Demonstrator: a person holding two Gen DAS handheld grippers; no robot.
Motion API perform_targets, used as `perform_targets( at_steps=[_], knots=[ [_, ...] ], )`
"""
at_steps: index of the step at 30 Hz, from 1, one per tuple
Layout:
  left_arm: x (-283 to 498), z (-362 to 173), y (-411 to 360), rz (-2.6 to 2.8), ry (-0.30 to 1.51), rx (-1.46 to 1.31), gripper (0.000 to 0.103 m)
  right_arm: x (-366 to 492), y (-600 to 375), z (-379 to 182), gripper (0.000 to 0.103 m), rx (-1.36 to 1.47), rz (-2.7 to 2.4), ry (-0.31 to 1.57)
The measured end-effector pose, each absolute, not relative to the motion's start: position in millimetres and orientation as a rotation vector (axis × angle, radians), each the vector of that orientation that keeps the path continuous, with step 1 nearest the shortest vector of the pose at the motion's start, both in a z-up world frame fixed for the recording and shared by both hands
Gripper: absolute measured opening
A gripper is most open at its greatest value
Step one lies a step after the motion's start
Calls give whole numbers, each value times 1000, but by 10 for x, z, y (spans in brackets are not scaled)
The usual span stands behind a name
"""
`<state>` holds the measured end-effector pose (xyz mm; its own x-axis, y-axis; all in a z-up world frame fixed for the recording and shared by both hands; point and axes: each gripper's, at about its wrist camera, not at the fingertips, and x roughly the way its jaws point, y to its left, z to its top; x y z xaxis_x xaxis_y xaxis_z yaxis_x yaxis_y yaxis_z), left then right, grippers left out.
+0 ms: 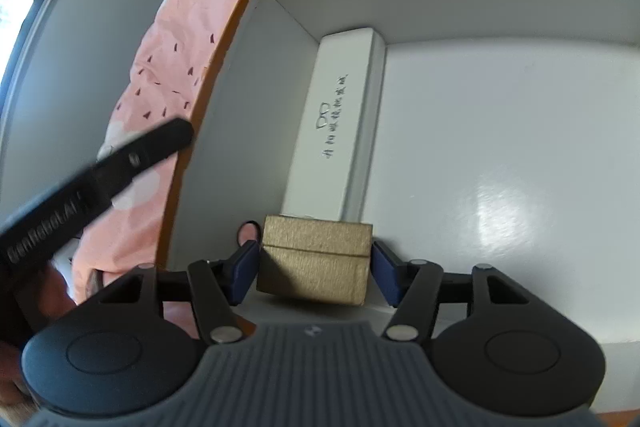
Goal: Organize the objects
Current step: 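Lower the gold box into the orange box and open the right tool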
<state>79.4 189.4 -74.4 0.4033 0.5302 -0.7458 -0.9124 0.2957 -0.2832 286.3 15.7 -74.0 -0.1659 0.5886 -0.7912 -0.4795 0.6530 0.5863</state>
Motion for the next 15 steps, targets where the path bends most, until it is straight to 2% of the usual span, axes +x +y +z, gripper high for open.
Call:
perform_targets(
  at_steps=[2,6,8,9,15],
  knots=[
    [765,-770,1837,1062,569,-778,19,2845,152,-747,64,138,947,1465],
    [708,-802,1762,1066,545,-811,19,2799,148,-732,61,162,938,1454],
    [670,-792,1735,1068,526,-820,19,2782,142,-743,40,175,931,1461],
    [659,-783,1712,1070,520,-821,19,2772,142,-744,35,177,926,1463],
    [591,-733,1608,1079,481,-823,19,2686,167,-710,34,133,908,1430]
  ],
)
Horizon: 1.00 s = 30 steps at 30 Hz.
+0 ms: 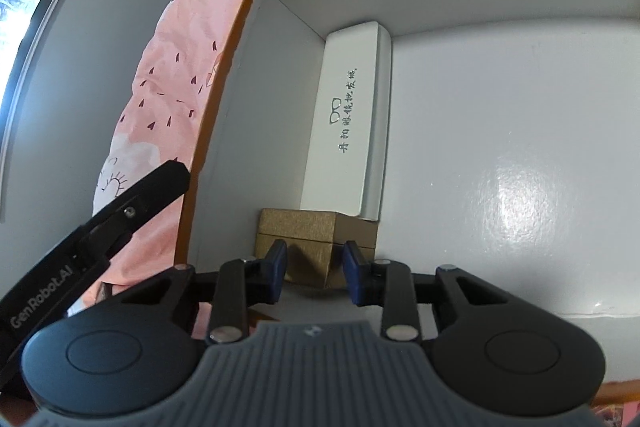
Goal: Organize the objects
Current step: 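Lower the gold box into the orange box and open the right tool, then grasp the dark grey box with the left tool while the right tool grasps the pink card box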
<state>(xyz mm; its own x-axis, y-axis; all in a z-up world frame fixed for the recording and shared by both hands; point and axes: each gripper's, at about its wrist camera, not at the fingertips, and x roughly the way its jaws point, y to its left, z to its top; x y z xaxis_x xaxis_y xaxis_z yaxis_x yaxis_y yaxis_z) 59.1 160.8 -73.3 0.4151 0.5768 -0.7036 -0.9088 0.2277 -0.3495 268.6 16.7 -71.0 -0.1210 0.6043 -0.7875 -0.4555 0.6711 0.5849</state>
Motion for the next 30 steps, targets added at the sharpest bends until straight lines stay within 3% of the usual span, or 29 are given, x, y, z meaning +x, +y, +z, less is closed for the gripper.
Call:
perform_targets(
  at_steps=[10,15,24,26,30],
  knots=[
    [561,-490,1349,1057,422,-761,19,2356,-156,-128,35,55,911,1148],
    [625,-351,1165,1004,427,-704,19,2010,-439,198,56,-15,876,931],
    [726,-235,814,875,466,-668,19,1496,-1030,374,59,-72,765,704],
    [712,-246,754,841,476,-682,19,1418,-1198,347,71,-60,727,673],
    [715,-301,646,769,518,-727,19,1300,-1428,231,71,-63,666,664]
  ],
)
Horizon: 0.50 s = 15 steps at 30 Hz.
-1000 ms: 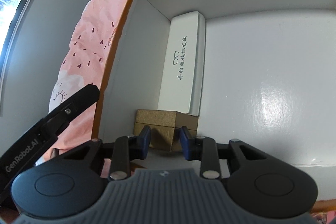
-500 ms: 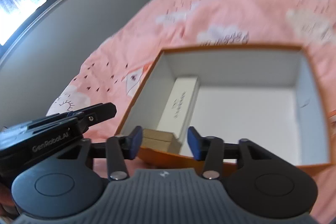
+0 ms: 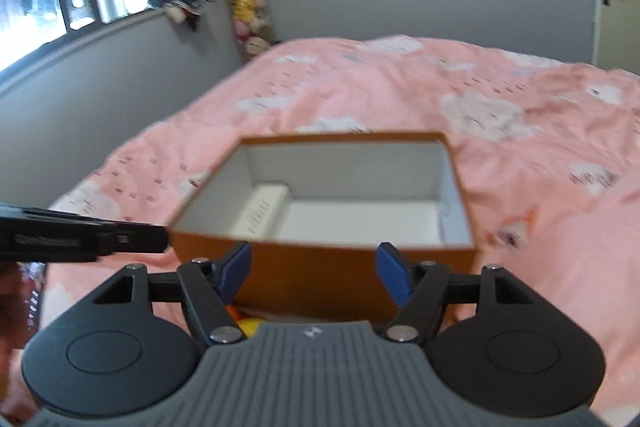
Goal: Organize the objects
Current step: 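Grasp the dark grey box with the left tool while the right tool grasps the pink card box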
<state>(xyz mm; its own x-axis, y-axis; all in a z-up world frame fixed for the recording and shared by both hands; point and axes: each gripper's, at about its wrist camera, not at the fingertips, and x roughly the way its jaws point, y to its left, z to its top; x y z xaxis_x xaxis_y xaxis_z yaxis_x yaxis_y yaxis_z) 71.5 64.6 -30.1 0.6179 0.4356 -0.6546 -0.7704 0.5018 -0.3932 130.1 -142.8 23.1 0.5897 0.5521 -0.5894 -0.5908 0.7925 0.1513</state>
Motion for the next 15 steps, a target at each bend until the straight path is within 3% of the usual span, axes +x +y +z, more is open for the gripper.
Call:
perform_targets(
  at_steps=[6,10,15],
  knots=[
    [765,-491,563,728,585,-827,19,1243,-1644,-20,69,-74,615,781],
    [959,-525,472,669,646,-728,20,1294,-1743,-184,62,-93,567,860],
    [1302,-626,353,585,736,-551,34,1382,-1797,-286,62,-83,553,927]
  ],
)
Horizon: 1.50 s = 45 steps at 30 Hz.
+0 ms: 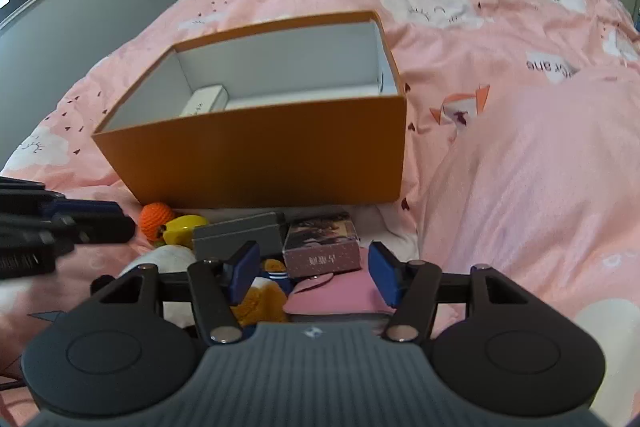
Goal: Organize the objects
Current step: 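Grasp the dark grey box with the left tool while the right tool grasps the pink card box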
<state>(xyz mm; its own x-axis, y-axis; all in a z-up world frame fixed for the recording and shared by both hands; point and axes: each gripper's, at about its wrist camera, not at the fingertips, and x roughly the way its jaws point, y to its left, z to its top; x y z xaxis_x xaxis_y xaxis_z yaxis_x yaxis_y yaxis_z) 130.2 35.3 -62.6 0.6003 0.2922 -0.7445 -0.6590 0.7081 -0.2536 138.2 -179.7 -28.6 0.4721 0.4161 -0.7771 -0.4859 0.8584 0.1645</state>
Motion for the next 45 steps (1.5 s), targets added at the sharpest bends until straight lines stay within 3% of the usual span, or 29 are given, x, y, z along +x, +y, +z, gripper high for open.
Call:
perform_targets(
  at_steps=[2,7,12,14,24,33,36,45],
  knots=[
    [1403,-689,344,558,762,-509,41,1417,-1796,-328,62,-83,552,951],
    [1658,-811,324,500,863,-373,46,1548,-1775,-471,62,-75,561,1025],
    [1879,-937,313,459,954,-222,48,1645,-1682,-520,65,-113,592,1040],
    [1930,-1007,311,447,989,-171,48,1691,-1644,-537,72,-133,602,1051],
    [2110,-1194,289,396,1035,-104,55,1889,-1493,-705,72,-201,634,1113],
    [2014,-1190,357,462,973,-226,50,2014,-1433,-781,71,-203,665,1131],
    [1964,-1169,342,484,946,-252,50,2036,-1448,-800,61,-177,668,1152],
    [1744,-877,366,510,821,-408,42,1908,-1508,-537,60,-174,649,1069]
  ],
)
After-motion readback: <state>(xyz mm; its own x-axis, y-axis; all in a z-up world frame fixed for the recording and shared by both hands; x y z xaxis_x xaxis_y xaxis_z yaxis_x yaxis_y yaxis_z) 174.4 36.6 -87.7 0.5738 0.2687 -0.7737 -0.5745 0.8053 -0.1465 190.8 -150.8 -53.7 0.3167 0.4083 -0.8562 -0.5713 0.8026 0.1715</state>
